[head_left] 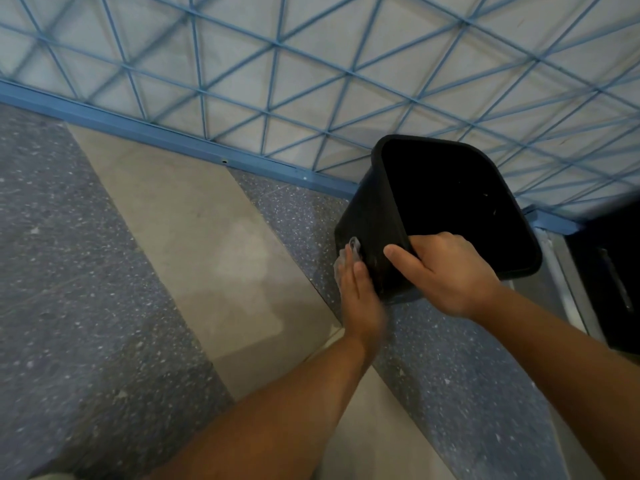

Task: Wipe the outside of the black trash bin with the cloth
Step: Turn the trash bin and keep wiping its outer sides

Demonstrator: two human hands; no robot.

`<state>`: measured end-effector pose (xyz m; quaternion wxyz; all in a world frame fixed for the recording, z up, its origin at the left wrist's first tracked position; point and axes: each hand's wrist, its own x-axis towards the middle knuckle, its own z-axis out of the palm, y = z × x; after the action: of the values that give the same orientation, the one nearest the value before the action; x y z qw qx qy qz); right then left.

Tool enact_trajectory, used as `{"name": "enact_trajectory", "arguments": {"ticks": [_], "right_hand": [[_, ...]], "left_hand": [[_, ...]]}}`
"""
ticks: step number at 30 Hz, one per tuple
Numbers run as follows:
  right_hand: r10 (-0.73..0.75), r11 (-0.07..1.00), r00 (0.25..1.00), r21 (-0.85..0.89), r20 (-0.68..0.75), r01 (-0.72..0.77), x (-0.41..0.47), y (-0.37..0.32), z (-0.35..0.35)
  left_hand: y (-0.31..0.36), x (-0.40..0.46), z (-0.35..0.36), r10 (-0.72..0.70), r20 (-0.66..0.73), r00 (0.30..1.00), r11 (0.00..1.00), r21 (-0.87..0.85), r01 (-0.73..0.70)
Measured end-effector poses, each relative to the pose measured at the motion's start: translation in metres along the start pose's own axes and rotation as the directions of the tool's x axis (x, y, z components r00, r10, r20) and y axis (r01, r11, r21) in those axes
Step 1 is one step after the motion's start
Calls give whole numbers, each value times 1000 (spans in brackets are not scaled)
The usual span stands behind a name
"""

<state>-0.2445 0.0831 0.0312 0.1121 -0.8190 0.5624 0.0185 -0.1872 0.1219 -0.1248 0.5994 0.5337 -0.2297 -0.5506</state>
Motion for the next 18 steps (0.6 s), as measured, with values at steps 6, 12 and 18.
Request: {"name": "enact_trajectory", "arguments": {"ticks": [6,12,18], "right_hand": [[29,1000,1000,5,8,-29,-2,-3,-1],[28,999,999,16,23,-29,-1,-4,-3],[35,999,999,9,38,-36,-2,-5,-5]], "left_hand": [[-5,38,-24,-262,80,962,962,-62,267],[28,67,-57,-364,-5,932,903,-248,351],[89,90,-60,-182,79,980,891,-408,199]]}}
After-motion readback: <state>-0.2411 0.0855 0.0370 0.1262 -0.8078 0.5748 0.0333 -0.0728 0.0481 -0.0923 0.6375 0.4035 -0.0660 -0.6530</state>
